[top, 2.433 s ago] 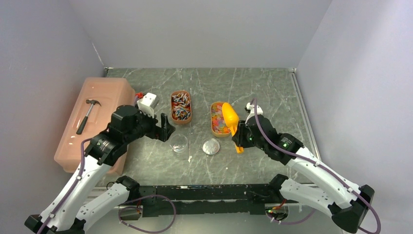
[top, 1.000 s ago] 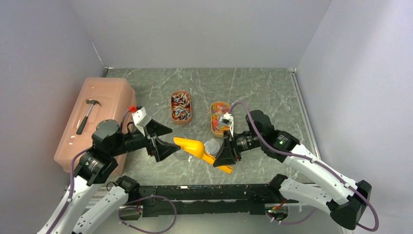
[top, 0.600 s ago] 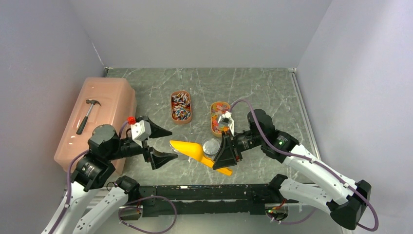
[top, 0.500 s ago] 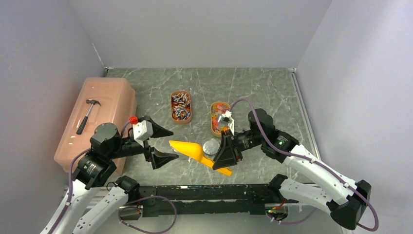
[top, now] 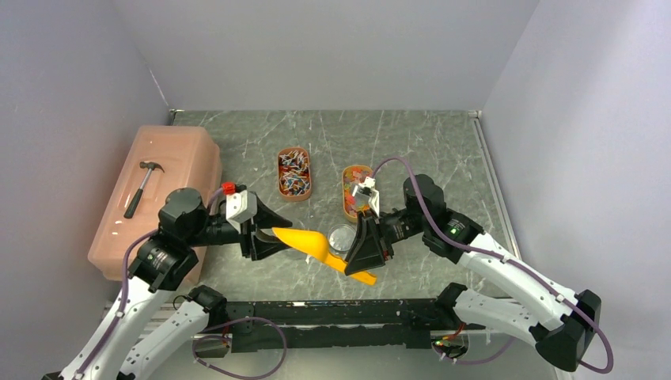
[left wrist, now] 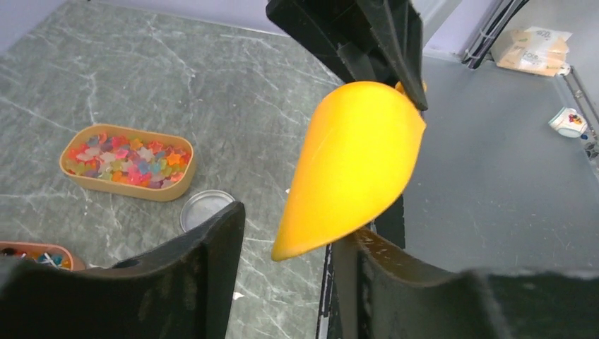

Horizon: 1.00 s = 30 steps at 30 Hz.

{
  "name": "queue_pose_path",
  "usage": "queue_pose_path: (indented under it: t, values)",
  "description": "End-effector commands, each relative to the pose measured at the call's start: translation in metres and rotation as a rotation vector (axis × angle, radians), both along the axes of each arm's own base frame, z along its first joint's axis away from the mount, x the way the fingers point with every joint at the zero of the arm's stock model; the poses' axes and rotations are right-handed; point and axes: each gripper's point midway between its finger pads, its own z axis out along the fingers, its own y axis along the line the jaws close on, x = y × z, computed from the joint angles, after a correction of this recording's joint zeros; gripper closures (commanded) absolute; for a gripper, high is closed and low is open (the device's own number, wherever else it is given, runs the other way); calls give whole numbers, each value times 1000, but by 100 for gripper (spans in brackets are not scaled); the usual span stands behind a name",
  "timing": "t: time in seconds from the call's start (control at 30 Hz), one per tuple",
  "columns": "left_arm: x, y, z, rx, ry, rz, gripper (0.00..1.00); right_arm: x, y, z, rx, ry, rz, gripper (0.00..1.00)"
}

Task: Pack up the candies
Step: Pick up the spatula from the center of the board.

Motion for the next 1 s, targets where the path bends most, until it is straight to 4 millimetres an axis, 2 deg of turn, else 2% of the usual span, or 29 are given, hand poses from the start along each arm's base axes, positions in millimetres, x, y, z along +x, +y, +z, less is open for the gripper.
queue_pose_path:
  t: [0.0,0.07,0.17,0.33,0.4,0.43,0.7,0.73,0.77,0.8,0.97]
  values:
    - [-11,0,34,-77,-108,-47,52,-4,0,10,58,-37,35,100]
    - [-14,0,37,-90,-98,-55,58,-4,0,10,59,-36,34,100]
    - [-18,0,42,-108,-104,-71,62,-4,1,9,60,-33,35,100]
    - [-18,-2,41,-109,-100,-79,78,-4,2,11,71,-29,39,100]
    - [-18,-2,39,-104,-93,-85,93,-4,2,12,75,-30,39,100]
    - [-17,-2,38,-103,-89,-82,97,-4,2,12,73,-28,37,100]
    - [-22,-3,38,-128,-86,-105,97,1,5,4,43,-13,14,100]
    - [-22,-3,38,-128,-85,-104,97,2,6,3,39,-15,8,97]
    - [-22,-3,37,-128,-83,-101,97,4,6,2,34,-20,-1,86]
    - [-21,-3,37,-128,-80,-93,97,5,7,0,26,-24,-13,78]
    - [-16,0,31,-120,-65,-46,97,13,7,-4,-4,-57,-63,59]
